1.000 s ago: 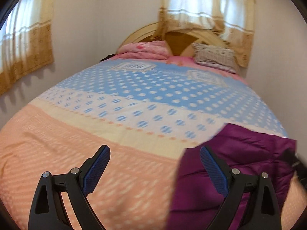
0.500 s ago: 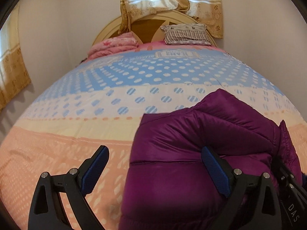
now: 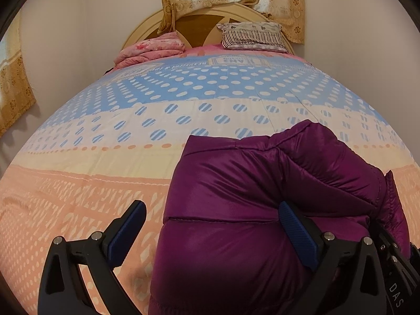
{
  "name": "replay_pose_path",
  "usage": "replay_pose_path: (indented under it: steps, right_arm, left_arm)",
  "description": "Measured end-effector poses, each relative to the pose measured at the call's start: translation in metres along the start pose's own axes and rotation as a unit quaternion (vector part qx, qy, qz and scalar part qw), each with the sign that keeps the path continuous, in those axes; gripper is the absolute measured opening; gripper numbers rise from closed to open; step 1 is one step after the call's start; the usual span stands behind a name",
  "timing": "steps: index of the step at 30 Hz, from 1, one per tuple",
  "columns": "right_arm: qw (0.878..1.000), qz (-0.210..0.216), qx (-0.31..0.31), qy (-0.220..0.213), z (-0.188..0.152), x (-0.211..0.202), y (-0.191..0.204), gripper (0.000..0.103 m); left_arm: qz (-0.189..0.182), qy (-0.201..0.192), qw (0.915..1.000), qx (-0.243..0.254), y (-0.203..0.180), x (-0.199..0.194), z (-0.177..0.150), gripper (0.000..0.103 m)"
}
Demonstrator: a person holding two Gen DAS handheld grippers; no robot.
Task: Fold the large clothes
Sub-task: 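Hold the purple jacket edge closed with both tools, pressing it down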
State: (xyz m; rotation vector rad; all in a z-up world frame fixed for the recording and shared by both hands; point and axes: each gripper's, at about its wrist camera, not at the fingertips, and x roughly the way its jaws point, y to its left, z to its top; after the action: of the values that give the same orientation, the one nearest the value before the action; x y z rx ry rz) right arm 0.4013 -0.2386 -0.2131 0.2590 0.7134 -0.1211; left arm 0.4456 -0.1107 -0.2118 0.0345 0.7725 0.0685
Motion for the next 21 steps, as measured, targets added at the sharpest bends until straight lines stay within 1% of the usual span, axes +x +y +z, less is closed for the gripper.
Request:
replay_pose_path:
  steps: [21]
  right_arm:
    - [1.0, -0.02, -0.018, 0.016, -0.0006, 0.0103, 0.0038, 0.049]
  left_arm:
    - [-0.004, 0.009, 0.9999, 0.001, 0.0004, 0.0054, -0.0023, 0.101]
